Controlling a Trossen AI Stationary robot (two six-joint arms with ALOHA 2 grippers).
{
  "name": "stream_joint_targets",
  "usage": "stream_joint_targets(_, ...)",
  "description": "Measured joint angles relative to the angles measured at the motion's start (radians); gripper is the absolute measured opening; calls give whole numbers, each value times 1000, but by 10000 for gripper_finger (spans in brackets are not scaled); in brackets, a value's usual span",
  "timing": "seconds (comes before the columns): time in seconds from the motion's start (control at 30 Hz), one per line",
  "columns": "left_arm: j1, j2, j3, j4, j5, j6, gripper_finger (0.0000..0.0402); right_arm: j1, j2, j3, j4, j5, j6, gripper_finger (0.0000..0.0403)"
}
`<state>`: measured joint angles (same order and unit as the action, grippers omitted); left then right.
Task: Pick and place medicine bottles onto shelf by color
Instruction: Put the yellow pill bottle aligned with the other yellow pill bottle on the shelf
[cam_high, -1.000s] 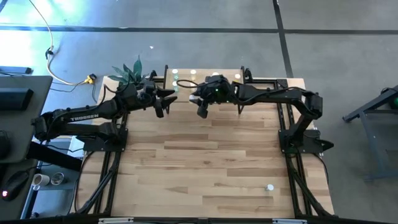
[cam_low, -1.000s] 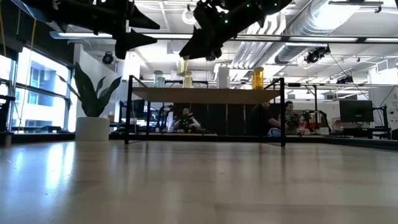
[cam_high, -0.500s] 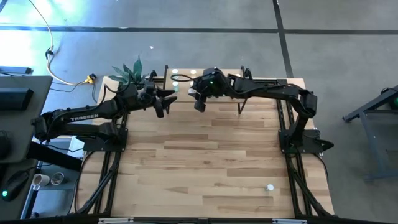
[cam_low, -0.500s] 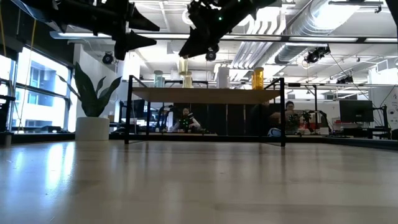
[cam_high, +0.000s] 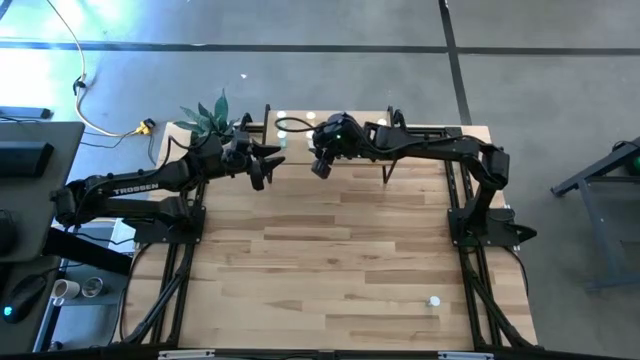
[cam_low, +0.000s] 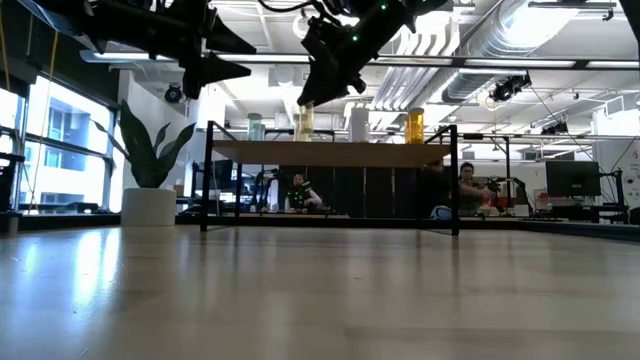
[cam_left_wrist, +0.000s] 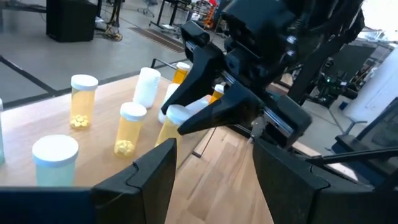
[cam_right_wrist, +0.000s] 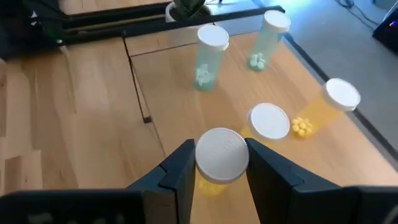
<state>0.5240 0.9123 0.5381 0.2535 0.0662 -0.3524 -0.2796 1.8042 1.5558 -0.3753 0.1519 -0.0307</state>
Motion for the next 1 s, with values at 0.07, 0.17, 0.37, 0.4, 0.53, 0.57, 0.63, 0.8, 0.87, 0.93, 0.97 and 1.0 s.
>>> stream_joint_targets(0.07, 0, 0, 0, 0, 0, 24, 200, 0, 0, 0, -1, 1, 24, 116)
stream_joint_targets(0.17, 0, 0, 0, 0, 0, 34, 200, 5, 4, 0, 13, -5, 37, 116)
stream_joint_targets(0.37, 0, 0, 0, 0, 0, 34, 200, 13, 27, -1, 6, -3, 58, 116)
stream_joint_targets(0.4, 0, 0, 0, 0, 0, 34, 200, 13, 30, -1, 13, -3, 58, 116)
stream_joint_targets(0.53, 0, 0, 0, 0, 0, 34, 200, 12, 35, -1, 18, -2, 68, 116)
stream_joint_targets(0.57, 0, 0, 0, 0, 0, 34, 200, 12, 35, -1, 20, -2, 68, 116)
stream_joint_targets(0.63, 0, 0, 0, -1, -1, 38, 200, 9, 35, -1, 23, 1, 67, 116)
stream_joint_targets(0.8, 0, 0, 0, -2, -3, 42, 200, 5, 40, -1, 27, -7, 51, 116)
stream_joint_targets(0.87, 0, 0, 0, -2, -3, 42, 200, 5, 42, -1, 24, -20, 38, 116)
stream_joint_targets(0.93, 0, 0, 0, -3, -3, 42, 200, 5, 48, 0, 33, -22, 22, 116)
stream_joint_targets(0.97, 0, 0, 0, -3, -3, 42, 200, 5, 49, 0, 35, -21, 22, 117)
stream_joint_targets(1.0, 0, 0, 0, -3, -3, 42, 200, 5, 49, 0, 32, -17, 24, 117)
